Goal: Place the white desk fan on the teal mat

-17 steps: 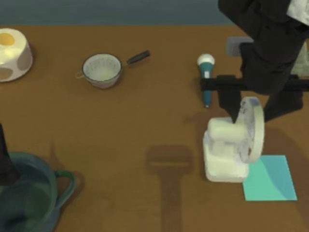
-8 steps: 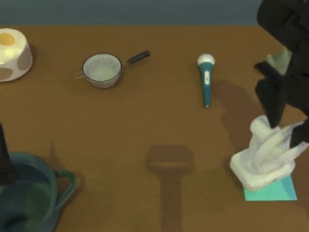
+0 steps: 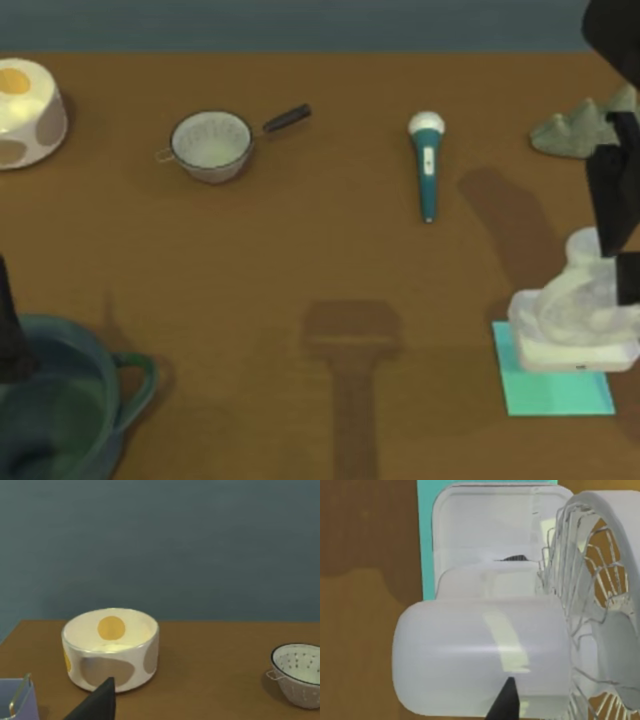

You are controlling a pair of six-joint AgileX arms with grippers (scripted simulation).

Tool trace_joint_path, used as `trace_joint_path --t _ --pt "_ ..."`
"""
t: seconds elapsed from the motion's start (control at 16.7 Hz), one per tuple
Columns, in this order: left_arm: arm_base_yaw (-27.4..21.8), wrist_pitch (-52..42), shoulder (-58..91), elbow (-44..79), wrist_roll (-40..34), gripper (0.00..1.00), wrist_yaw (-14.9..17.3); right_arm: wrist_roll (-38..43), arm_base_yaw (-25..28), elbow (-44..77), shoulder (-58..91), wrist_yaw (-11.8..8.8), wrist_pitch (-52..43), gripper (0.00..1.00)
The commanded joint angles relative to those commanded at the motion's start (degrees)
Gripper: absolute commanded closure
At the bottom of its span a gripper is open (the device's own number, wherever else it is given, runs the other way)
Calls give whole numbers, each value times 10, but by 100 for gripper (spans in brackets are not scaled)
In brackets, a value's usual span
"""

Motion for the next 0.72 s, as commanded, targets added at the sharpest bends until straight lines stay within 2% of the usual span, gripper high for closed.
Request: trace_joint_path --t 0.36,0.72 --pt "0 0 0 0 0 0 0 0 3 -1 2 0 2 100" --pt "0 0 0 0 0 0 0 0 0 -69 6 0 75 100"
